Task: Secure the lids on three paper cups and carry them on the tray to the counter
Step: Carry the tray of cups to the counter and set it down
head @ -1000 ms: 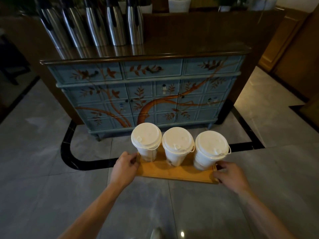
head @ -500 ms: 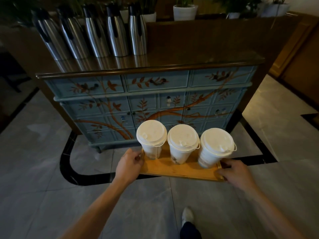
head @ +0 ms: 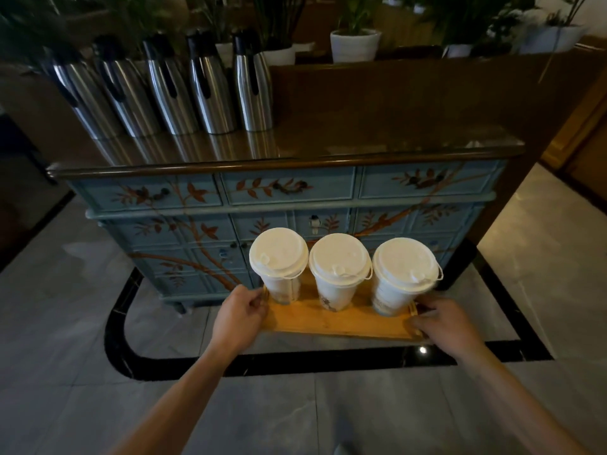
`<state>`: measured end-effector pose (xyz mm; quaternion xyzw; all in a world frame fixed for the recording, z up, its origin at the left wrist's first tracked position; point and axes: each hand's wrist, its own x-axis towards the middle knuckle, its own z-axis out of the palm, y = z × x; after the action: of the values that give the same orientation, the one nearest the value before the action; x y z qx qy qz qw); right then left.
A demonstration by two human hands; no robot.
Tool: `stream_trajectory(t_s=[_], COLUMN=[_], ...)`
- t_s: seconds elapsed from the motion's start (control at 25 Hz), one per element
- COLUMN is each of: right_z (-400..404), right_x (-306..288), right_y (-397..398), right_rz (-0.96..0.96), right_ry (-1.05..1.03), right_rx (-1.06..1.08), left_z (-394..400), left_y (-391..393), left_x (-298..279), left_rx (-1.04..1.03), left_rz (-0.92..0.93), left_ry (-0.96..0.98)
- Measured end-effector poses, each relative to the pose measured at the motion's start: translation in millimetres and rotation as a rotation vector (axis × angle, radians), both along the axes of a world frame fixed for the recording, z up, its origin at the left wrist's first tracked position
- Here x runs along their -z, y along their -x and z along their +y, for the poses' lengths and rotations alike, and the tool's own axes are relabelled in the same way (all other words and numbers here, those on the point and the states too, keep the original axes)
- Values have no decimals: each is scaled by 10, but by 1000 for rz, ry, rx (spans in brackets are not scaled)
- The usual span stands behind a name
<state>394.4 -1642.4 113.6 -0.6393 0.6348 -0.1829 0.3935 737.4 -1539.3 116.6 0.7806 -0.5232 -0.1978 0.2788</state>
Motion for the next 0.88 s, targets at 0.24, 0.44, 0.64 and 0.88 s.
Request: stream_trajectory(t_s=[0.24,0.44,0.64,0.88], right_z=[-718,-1203,-1736,-2421], right_x=[-236,-489,-670,-756], right_y=[71,53,-71,-212], right_rz=[26,97,86,79], right_ry=[18,92,110,153], right_rx=[-60,-87,-79,-91], left_z=[-576,-1083,-1650,-2303], left_y=[137,103,-44,-218], left_x=[-188,-332,-474,-630], left_rx=[7,-22,21,33], left_rz=[8,-26,-19,-41], left_ry=[28,16,48,84])
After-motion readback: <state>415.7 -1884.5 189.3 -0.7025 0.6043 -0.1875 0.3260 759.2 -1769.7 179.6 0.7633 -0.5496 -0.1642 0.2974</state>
